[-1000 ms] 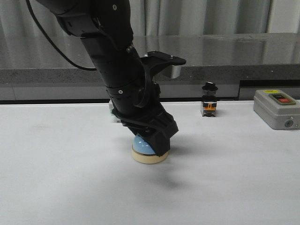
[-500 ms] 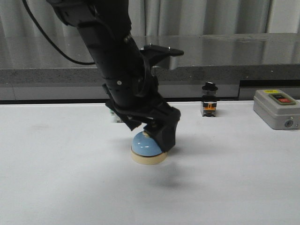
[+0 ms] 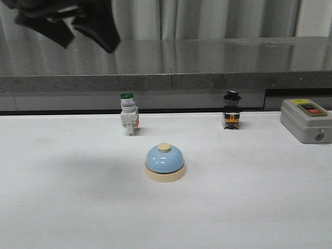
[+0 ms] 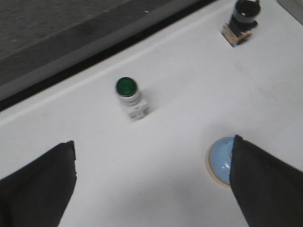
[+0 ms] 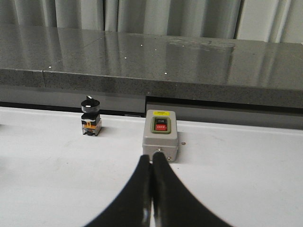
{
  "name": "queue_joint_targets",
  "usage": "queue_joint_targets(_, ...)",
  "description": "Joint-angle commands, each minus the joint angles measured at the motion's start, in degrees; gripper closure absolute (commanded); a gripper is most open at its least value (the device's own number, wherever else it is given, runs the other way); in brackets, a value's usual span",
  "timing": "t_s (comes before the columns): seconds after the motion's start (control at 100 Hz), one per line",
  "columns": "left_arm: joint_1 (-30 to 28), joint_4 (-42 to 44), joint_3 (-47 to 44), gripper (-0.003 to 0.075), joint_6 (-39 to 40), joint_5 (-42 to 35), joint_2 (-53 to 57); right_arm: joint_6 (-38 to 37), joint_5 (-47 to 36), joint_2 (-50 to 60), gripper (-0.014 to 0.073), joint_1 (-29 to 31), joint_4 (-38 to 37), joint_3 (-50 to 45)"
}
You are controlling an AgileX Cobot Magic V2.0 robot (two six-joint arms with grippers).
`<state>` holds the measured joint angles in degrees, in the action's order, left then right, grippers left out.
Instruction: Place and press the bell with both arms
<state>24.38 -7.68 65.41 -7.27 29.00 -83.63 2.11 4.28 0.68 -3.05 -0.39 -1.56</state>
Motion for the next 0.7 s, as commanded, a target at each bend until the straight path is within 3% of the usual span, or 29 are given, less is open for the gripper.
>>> queue_joint_targets(0.0, -2.98, -0.93, -3.36, 0.0092, 2.38, -6.53, 8.72, 0.2, -4.91, 0.95, 0.0654, 0.35, -0.54, 0.88)
queue_joint_targets(0.35, -12.83, -1.07, -22.23, 0.0095, 3.04, -11.76, 32.17, 0.2, -4.91, 0.95, 0.0654, 0.35, -0.54, 0.88)
queue_joint_targets(0.45, -14.78, -1.07, -26.43, 0.0129, 3.04, -11.76, 37.41, 0.2, -4.91, 0.95, 0.0654, 0.35, -0.54, 0.88)
queue_joint_targets(0.59, -15.58, -1.07, -30.33, 0.0293, 3.18, -11.76, 44.22, 0.2, -4.91, 0.95, 0.0654, 0.35, -0.54, 0.88)
queue_joint_targets(0.69, -15.58, -1.15, -31.64, 0.0498, 3.18, -11.66, 47.81, 0.2, -4.91, 0.95, 0.0654, 0.35, -0.54, 0.88)
